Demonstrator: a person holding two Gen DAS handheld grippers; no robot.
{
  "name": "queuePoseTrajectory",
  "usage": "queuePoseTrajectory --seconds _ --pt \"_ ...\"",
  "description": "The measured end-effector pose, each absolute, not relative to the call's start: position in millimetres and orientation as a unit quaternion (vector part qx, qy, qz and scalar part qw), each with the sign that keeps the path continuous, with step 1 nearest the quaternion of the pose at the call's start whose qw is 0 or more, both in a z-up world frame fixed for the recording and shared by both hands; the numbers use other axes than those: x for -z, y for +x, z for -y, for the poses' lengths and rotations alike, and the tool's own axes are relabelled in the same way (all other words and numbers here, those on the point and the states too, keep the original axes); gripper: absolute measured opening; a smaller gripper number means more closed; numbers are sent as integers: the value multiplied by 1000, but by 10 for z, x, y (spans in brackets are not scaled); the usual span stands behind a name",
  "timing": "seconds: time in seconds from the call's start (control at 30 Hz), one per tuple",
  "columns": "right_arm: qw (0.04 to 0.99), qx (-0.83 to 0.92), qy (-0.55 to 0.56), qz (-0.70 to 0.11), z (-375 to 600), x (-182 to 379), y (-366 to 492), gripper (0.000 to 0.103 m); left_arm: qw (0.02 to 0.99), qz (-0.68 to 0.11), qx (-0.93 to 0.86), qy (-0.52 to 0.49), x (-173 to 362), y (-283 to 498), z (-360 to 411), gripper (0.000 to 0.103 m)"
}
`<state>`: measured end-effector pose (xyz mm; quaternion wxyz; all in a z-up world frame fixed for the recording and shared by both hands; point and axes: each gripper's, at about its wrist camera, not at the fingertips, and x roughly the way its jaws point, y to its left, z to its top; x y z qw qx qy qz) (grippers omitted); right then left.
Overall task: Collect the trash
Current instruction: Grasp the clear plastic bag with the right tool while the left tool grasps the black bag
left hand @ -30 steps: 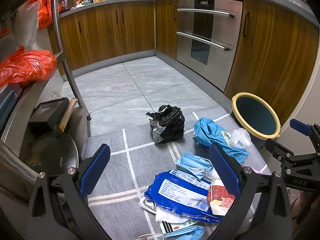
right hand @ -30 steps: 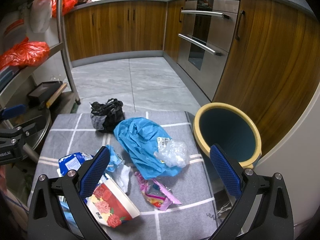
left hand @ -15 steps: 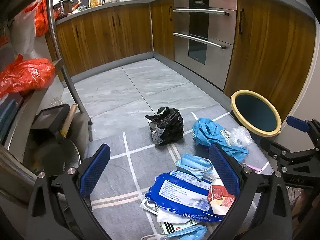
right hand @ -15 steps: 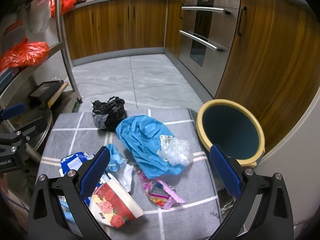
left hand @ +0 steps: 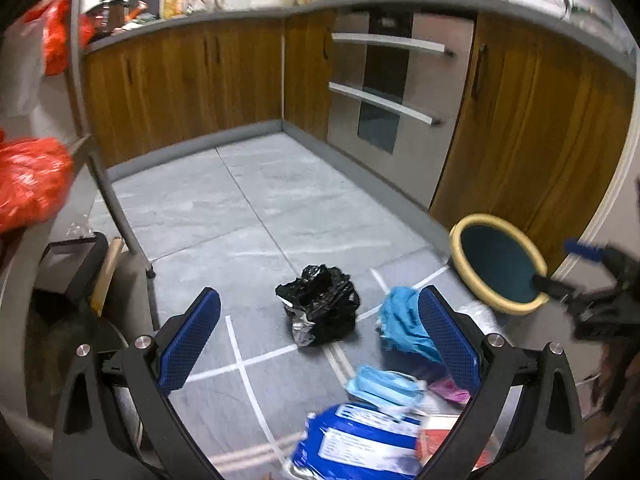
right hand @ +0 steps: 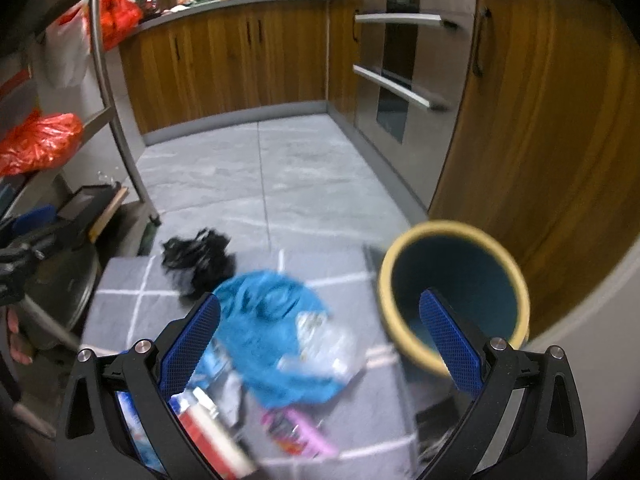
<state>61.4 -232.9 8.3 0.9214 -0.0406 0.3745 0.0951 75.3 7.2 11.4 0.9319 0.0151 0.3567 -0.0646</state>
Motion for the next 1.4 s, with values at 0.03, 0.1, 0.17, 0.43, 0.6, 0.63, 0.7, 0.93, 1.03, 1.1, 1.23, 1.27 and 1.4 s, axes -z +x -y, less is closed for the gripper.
queuePoseTrajectory --seconds 0.03,0.1,0.17,0.43,0.6,0.63,0.7,0.93,1.03,1.1,1.23,1.27,1.4 --pt "921 -104 -35 -373 2338 -75 680 99 930 -361 69 22 -87 828 -59 98" --pt "915 -122 -25 -385 2327 -11 836 99 928 -365 68 37 -7 984 -31 97" --pt "911 -136 -24 -390 2298 50 935 99 932 -356 53 49 54 1074 -46 97" --pt "871 -209 -59 -440 1935 421 1005 93 920 -378 69 74 469 1398 -98 97" --pt "865 -164 4 -474 2305 450 1228 74 912 -399 79 52 675 1464 -158 97" --pt "857 -150 26 -492 2425 496 1294 66 910 -402 84 53 695 1486 -150 97" --pt "844 -132 51 -518 2554 580 1333 60 911 -398 94 59 707 1528 -105 97" --pt "816 -136 37 -560 2490 761 1255 59 907 -392 132 83 788 1620 153 93" --pt "808 -121 23 -577 2490 865 1265 59 898 -407 142 85 892 1676 210 83" --pt "796 -117 37 -592 2518 953 1279 59 893 -419 143 85 973 1700 215 79" --pt "779 -108 43 -616 2553 1089 1280 51 878 -446 154 78 1120 1721 198 63" --pt "775 -106 47 -622 2559 1132 1284 46 874 -453 158 78 1157 1726 202 59" --pt "760 -96 71 -639 2638 1223 1289 27 861 -469 171 93 1248 1688 255 41"
